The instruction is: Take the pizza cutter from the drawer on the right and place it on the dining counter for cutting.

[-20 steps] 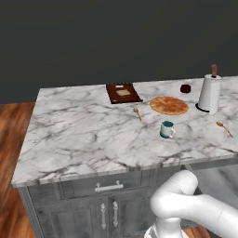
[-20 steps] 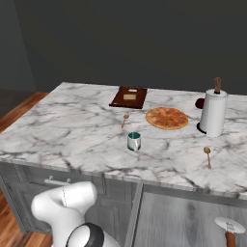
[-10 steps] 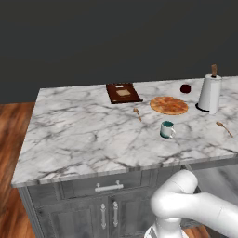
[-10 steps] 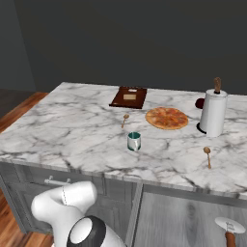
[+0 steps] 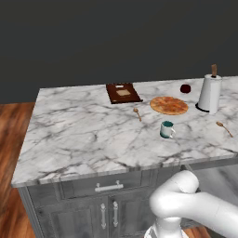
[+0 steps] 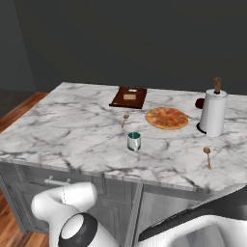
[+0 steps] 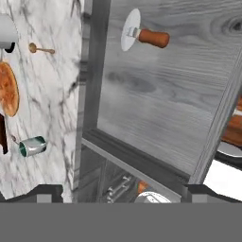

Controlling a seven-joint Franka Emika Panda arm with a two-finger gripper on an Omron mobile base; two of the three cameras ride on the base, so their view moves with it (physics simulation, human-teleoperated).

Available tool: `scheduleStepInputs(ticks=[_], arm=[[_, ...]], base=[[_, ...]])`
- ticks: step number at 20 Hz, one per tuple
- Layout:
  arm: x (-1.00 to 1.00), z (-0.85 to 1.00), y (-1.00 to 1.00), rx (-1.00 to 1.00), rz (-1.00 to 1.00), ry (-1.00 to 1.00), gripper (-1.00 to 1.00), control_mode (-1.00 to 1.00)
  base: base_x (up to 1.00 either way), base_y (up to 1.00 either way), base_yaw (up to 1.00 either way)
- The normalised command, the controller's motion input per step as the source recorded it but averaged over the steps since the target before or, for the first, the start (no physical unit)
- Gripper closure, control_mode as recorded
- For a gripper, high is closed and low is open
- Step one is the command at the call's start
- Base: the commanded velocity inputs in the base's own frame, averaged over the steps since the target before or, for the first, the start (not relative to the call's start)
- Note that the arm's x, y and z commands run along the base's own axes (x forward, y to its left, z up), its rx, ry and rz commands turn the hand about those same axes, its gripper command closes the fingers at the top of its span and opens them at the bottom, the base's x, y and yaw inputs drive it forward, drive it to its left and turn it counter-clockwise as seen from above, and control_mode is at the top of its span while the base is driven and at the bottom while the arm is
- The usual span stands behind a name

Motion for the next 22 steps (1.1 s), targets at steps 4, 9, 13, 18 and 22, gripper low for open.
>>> scheduleStepInputs(ticks=[4, 9, 13, 18, 22], arm=[[0.67, 0.0, 0.78, -0.1, 0.1, 0.14, -1.0, -1.0], [0.5, -0.16, 0.89, -0.2, 0.05, 0.07, -1.0, -1.0], [0.3, -0.12, 0.48, -0.21, 0.02, 0.0, -1.0, -1.0], [0.03, -0.07, -0.16, -0.21, 0.09, 0.0, -1.0, -1.0], [0.0, -0.13, -0.26, -0.21, 0.21, 0.02, -1.0, -1.0]], base=[[0.0, 0.0, 0.0], [0.0, 0.0, 0.0], [0.0, 0.0, 0.0], [0.0, 0.0, 0.0], [0.0, 0.0, 0.0]])
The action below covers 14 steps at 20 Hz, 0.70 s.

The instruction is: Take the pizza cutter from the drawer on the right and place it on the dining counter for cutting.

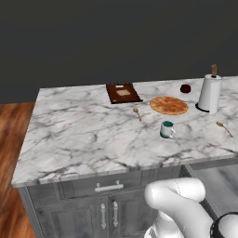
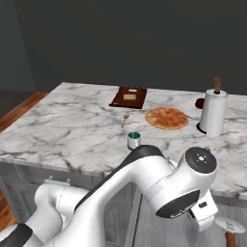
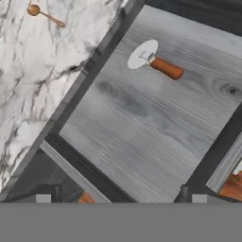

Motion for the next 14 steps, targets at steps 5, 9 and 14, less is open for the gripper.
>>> scheduleStepInputs(ticks=[5, 9, 14], arm=[[0.0, -0.09, -0.17, -0.22, 0.3, 0.13, -1.0, -1.0], [0.0, -0.01, -0.19, -0.15, 0.35, 0.22, -1.0, -1.0], [0.0, 0.05, -0.12, -0.05, 0.27, 0.31, -1.0, -1.0]], base=[[0.0, 0.0, 0.0], [0.0, 0.0, 0.0], [0.0, 0.0, 0.0]])
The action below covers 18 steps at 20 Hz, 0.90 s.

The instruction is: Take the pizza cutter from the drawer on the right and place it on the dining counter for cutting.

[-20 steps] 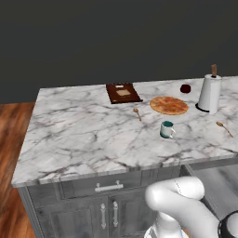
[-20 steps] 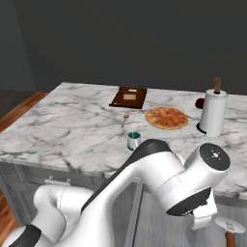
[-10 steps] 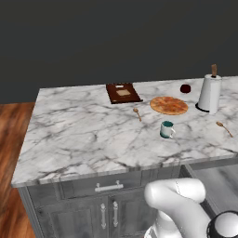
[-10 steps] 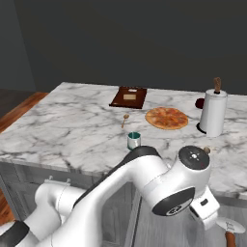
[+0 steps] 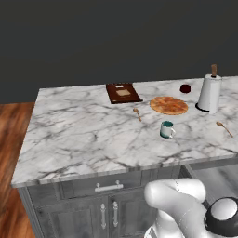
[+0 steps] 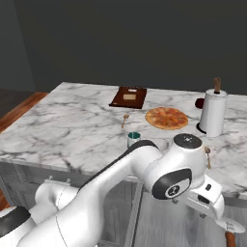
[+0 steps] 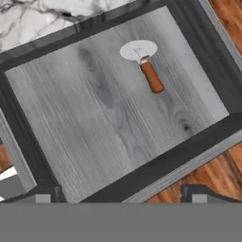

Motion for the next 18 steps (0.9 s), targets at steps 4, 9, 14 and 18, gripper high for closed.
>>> scheduleStepInputs(ticks=[4, 9, 14, 18], arm=[[0.0, 0.09, -0.12, 0.0, 0.2, 0.38, -1.0, -1.0], [0.08, -0.02, -0.28, 0.15, 0.14, 0.17, -1.0, -1.0], [0.07, -0.37, -0.58, 0.24, 0.12, -0.05, -1.0, -1.0], [0.12, -0.28, -0.37, 0.1, 0.12, 0.0, -1.0, -1.0]], base=[[0.0, 0.0, 0.0], [0.0, 0.0, 0.0], [0.0, 0.0, 0.0], [0.0, 0.0, 0.0]])
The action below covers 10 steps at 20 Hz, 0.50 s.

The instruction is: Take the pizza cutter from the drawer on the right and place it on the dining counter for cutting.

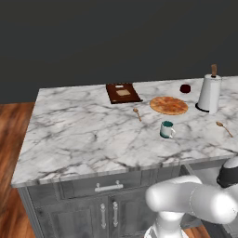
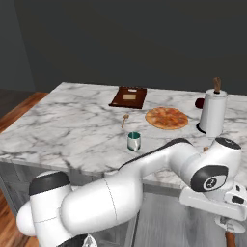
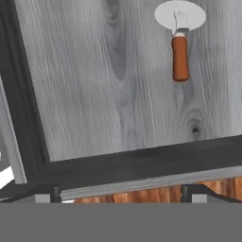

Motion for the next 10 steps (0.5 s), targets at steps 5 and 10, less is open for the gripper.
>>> scheduleStepInputs(ticks=[5, 10], arm=[[0.24, -0.26, -0.23, 0.0, 0.11, 0.0, -1.0, -1.0], [0.14, -0.37, -0.06, 0.0, 0.1, 0.0, -1.0, -1.0]], base=[[0.0, 0.0, 0.0], [0.0, 0.0, 0.0]])
